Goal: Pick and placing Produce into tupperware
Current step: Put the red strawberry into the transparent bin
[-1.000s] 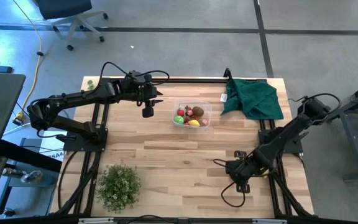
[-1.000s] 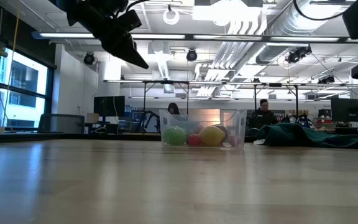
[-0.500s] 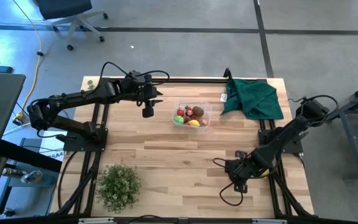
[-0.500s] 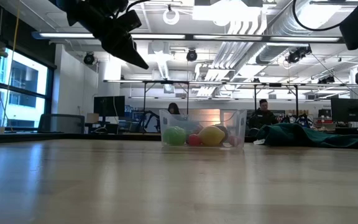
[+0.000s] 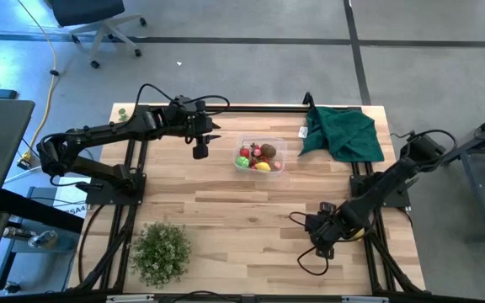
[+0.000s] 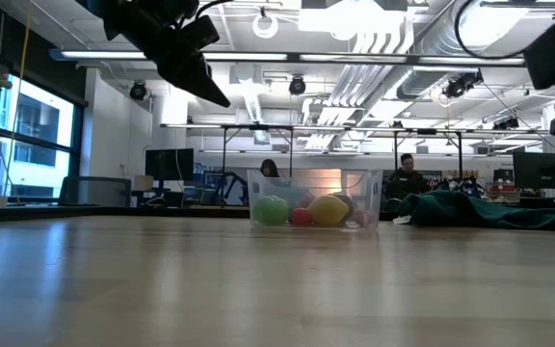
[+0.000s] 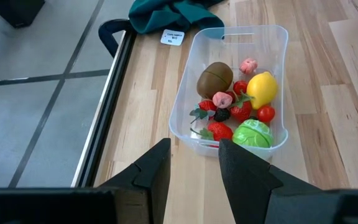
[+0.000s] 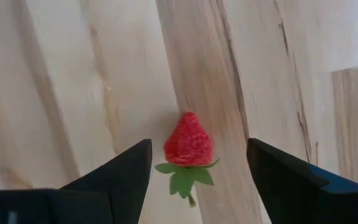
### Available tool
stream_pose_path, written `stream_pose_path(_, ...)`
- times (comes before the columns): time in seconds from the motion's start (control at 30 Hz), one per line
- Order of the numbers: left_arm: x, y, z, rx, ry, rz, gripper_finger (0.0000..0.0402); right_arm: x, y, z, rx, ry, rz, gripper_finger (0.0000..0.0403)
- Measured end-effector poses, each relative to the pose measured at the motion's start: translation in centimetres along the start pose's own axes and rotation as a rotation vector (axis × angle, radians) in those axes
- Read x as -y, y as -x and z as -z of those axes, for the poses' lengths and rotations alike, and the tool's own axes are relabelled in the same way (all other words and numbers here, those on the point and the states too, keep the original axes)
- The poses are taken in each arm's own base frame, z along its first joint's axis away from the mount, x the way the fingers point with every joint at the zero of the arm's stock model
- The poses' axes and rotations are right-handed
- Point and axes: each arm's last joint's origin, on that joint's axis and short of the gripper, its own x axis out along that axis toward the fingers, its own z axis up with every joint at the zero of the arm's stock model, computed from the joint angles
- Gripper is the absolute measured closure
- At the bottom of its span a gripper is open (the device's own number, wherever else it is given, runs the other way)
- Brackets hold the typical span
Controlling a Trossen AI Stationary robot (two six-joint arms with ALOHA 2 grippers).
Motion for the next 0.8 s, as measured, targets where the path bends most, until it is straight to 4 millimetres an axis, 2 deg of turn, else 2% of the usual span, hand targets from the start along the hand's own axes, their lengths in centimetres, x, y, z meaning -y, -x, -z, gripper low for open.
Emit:
stream_pose_path(0.43, 0.0, 0.0, 0.0, -0.003, 0.0, -0.007, 0.0277, -0.4, -3.1, 0.0, -0.085, 0.054, 0.027, 0.0148)
stream_pose_path(0.8, 0.0, 0.0, 0.0, -0.003, 0.0, -0.006, 0.0277, -0.4, -3.4, -0.2, -0.084, 0.064, 0.034, 0.0152)
